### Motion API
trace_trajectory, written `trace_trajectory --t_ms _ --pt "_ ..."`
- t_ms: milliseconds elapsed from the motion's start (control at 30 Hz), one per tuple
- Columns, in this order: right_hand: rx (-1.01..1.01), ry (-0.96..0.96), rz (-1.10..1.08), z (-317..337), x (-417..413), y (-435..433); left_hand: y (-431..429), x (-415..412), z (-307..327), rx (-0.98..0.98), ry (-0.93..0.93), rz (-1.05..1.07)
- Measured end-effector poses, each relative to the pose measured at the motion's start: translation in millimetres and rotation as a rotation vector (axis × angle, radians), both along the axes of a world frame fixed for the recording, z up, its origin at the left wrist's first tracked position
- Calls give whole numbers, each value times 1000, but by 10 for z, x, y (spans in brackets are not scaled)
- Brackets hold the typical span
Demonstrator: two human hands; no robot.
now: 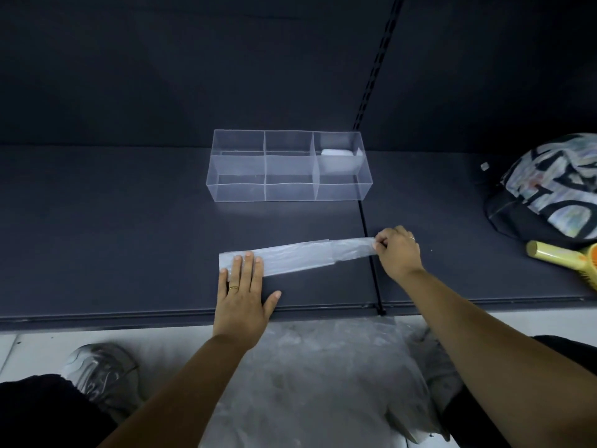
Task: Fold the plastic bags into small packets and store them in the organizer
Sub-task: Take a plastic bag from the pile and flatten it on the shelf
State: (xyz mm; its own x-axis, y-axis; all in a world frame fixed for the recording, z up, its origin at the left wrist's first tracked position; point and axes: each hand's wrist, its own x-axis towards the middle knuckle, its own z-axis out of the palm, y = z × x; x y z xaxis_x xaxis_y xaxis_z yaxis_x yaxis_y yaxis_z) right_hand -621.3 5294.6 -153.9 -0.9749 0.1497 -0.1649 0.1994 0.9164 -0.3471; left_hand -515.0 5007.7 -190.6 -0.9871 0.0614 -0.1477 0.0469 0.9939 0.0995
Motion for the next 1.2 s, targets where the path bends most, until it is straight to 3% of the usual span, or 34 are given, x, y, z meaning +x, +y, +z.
trace_trajectory --t_ms 133,300,400,467,633,700,833,933,1033,1133,1200 --pt "-131 -110 -8 102 15 51 -98 -51 -2 -30 -20 -60" --pt "-915 -287 -425 232 359 -33 -438 -215 151 -1 12 -270" --pt "-1093 -312 -587 209 547 -86 -603 -297 217 -64 25 -362" --pt "-1078 -340 -579 248 561 -109 -541 -300 256 -39 53 -377" --pt "-725 -384 -341 394 645 -245 177 -72 207 271 71 -355" --pt "-681 -413 -300 486 705 -284 525 44 186 360 48 -348" --pt "-858 -548 -193 743 727 -346 998 194 328 731 125 -91" --pt "-941 -424 -153 861 647 -387 1031 199 478 1012 143 204" --pt "-1025 -303 -20 833 586 -403 865 74 609 1306 43 497" --pt "-1025 -523 166 652 593 -557 648 -108 643 1553 -171 775" --pt "-952 -586 184 511 601 -726 529 -189 604 1674 -316 853"
